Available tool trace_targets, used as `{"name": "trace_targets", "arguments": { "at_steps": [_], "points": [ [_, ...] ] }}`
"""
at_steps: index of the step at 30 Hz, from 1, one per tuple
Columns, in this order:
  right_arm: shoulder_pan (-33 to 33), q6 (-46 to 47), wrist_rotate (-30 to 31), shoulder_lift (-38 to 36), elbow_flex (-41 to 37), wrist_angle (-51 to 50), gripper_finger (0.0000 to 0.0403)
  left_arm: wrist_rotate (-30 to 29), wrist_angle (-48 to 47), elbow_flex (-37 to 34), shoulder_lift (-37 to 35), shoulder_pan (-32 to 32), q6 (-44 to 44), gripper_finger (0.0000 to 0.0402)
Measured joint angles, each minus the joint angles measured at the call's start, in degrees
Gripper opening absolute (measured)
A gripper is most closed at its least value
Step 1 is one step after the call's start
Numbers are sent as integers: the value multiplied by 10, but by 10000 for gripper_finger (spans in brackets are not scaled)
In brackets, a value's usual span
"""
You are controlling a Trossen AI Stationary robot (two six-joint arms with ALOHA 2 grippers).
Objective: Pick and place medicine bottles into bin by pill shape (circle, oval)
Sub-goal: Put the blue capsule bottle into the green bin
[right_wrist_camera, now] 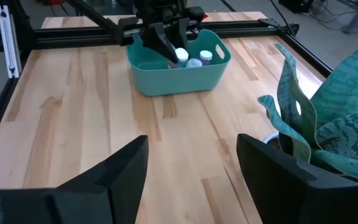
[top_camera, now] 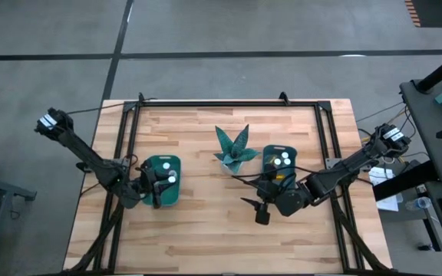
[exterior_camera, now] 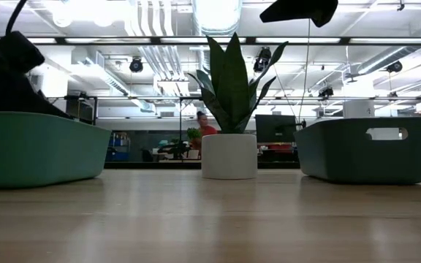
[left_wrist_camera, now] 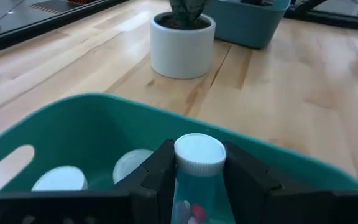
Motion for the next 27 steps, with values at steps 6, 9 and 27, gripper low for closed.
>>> {"name": "trace_targets", "arguments": {
  "at_steps": [6, 9, 27],
  "points": [
    [0, 0, 0, 0, 0, 1, 240, -11, 15, -10, 29, 0, 0, 94],
    [0, 0, 0, 0, 0, 0, 239, -16, 21, -9, 44, 0, -3, 94],
    [0, 0, -1, 0, 0, 1, 242, -19, 31, -2, 56, 0, 3, 152]
  ]
}}
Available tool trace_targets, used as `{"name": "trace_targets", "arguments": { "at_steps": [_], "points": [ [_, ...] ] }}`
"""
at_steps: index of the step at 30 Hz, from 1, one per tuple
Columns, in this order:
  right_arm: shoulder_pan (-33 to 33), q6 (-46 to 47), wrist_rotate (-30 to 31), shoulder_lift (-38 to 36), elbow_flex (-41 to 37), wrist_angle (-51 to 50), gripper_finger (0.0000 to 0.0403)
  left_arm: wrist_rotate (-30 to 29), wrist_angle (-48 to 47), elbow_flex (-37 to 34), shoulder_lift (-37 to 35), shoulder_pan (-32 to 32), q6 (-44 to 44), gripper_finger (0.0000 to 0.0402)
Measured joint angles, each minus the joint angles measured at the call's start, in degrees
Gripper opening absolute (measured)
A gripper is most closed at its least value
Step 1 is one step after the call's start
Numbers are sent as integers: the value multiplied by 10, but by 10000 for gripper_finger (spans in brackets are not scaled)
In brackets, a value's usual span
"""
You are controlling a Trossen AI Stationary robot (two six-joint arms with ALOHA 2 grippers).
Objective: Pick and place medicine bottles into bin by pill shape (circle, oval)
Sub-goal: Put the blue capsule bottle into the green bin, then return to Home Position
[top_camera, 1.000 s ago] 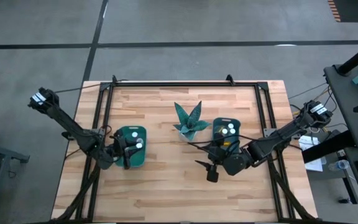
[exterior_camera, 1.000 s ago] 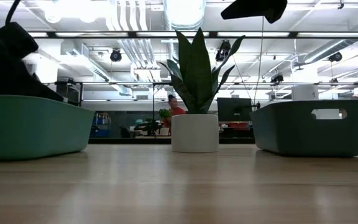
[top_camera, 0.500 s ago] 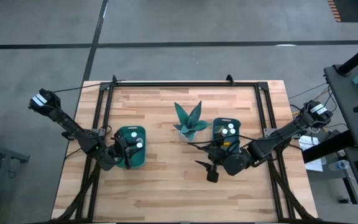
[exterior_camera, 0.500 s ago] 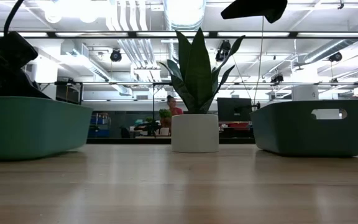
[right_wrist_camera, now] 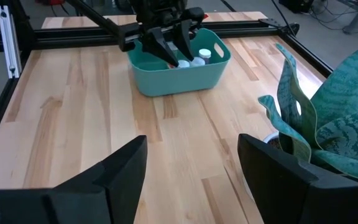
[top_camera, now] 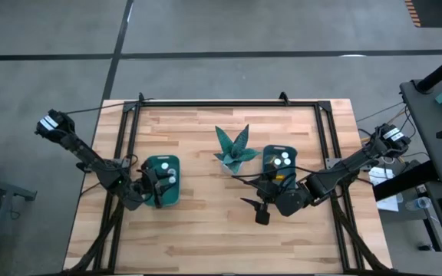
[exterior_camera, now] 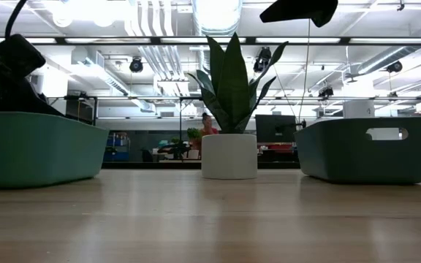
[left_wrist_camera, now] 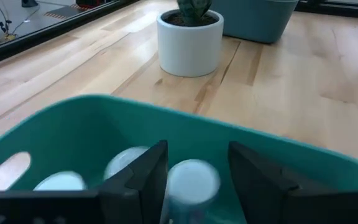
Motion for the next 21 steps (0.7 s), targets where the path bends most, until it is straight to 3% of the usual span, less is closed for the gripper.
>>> {"name": "trace_targets", "arguments": {
  "at_steps": [13, 21],
  "points": [
    [3, -27, 0, 0, 0, 1, 236, 1, 10, 46, -36, 0, 77, 153],
    [24, -122, -1, 0, -11, 35, 224, 7, 20, 147, -38, 2, 196, 152]
  ]
}}
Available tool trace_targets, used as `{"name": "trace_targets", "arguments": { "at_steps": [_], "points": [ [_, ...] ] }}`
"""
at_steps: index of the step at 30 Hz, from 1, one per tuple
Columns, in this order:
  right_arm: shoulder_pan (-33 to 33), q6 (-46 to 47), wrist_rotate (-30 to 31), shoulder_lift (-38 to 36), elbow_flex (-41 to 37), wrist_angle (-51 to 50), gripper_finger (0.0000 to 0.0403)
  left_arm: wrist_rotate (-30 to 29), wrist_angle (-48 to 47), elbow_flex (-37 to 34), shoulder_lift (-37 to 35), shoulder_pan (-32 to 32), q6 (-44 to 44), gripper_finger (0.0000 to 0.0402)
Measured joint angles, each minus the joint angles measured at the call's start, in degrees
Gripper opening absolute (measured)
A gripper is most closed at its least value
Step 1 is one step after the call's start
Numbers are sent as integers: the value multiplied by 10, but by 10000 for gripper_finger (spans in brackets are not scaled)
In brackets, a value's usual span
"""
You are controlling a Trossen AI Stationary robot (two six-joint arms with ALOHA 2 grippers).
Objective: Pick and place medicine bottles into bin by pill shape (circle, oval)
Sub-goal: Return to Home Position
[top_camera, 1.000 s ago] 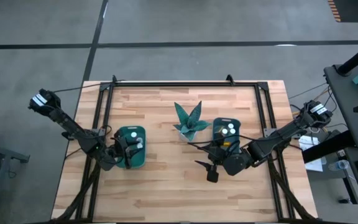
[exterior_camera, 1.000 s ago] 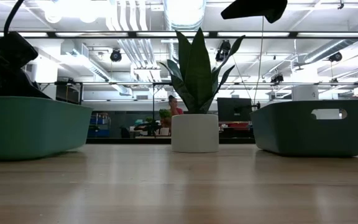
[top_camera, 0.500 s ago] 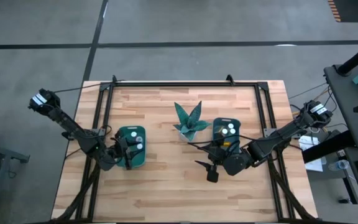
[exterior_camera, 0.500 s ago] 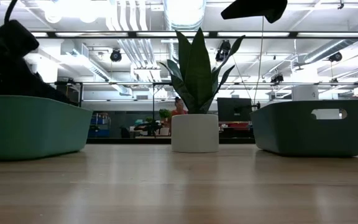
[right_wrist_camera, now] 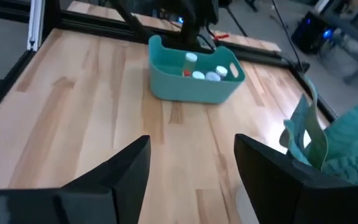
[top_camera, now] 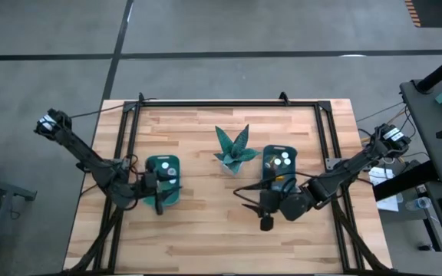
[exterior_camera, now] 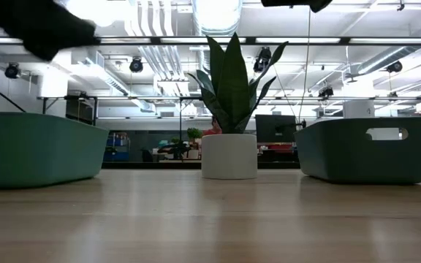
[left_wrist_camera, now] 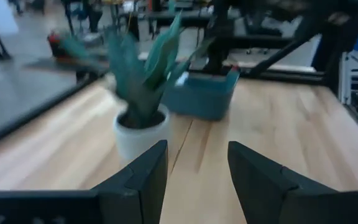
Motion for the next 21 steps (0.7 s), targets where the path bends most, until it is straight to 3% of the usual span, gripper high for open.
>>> {"name": "trace_targets", "arguments": {
  "at_steps": [4, 8, 13, 16, 21],
  "points": [
    [0, -47, -8, -1, -19, 43, 221, 40, 60, 50, 46, 13, 114, 152],
    [-11, -91, -52, -1, -52, 112, 221, 152, 120, 86, 95, 49, 195, 152],
    [-46, -143, -121, -8, -98, 207, 221, 273, 125, 117, 140, 123, 256, 152],
    [-79, -168, -169, -24, -123, 237, 221, 332, 125, 125, 144, 174, 304, 152],
    [-136, -201, -217, -67, -155, 249, 221, 411, 95, 115, 92, 272, 350, 152]
  ]
}}
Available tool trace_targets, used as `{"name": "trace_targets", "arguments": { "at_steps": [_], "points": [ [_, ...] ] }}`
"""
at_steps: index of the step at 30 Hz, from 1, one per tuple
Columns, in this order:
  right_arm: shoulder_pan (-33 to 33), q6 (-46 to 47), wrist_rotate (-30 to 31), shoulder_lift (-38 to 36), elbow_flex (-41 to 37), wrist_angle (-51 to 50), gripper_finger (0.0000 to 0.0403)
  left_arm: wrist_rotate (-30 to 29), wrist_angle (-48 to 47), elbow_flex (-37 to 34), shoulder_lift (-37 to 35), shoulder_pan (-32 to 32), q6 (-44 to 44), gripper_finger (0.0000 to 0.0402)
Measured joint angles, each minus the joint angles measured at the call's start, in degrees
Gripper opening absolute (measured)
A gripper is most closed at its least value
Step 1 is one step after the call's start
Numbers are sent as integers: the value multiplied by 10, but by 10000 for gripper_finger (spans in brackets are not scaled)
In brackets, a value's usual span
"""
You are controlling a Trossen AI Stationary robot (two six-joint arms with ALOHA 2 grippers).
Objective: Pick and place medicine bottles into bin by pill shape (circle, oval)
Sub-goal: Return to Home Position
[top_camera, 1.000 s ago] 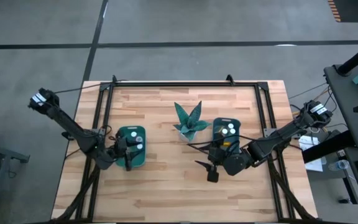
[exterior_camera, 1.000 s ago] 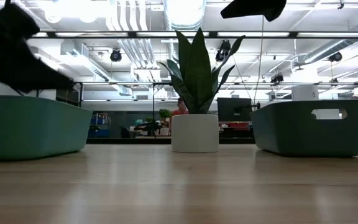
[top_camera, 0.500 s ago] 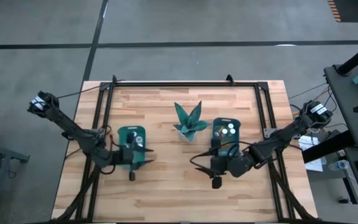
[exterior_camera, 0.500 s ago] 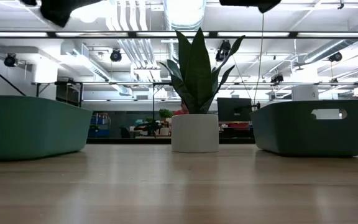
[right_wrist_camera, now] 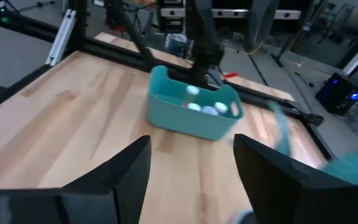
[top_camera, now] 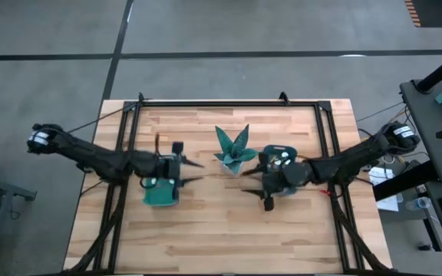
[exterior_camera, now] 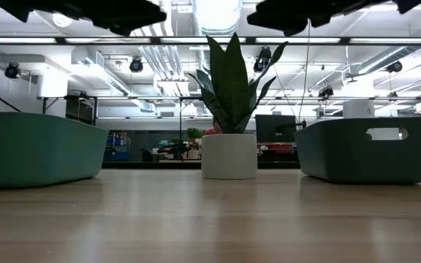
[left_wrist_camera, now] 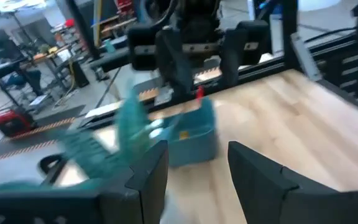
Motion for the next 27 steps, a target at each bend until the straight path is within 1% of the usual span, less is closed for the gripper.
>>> {"name": "trace_targets", "arguments": {
  "at_steps": [4, 7, 10, 13, 16, 22, 24, 27],
  "points": [
    [-47, -4, -34, -56, -41, 0, 221, 38, -66, -10, -69, 73, 7, 143],
    [-75, -4, -41, -110, -82, 0, 221, 65, -119, -11, -118, 116, 7, 123],
    [-95, -10, -44, -175, -128, -2, 221, 70, -176, -11, -172, 141, 8, 98],
    [-114, -9, -43, -250, -170, -4, 221, 71, -231, -15, -225, 153, 8, 74],
    [-130, -3, -43, -326, -208, -5, 221, 71, -249, -27, -272, 154, 6, 52],
    [-149, -1, -42, -457, -273, -14, 220, 73, -246, -88, -355, 154, -23, 19],
    [-153, -1, -38, -496, -284, -40, 220, 73, -246, -110, -379, 154, -30, 10],
    [-160, 4, -38, -552, -295, -83, 220, 73, -247, -139, -432, 154, -38, 2]
  ]
}}
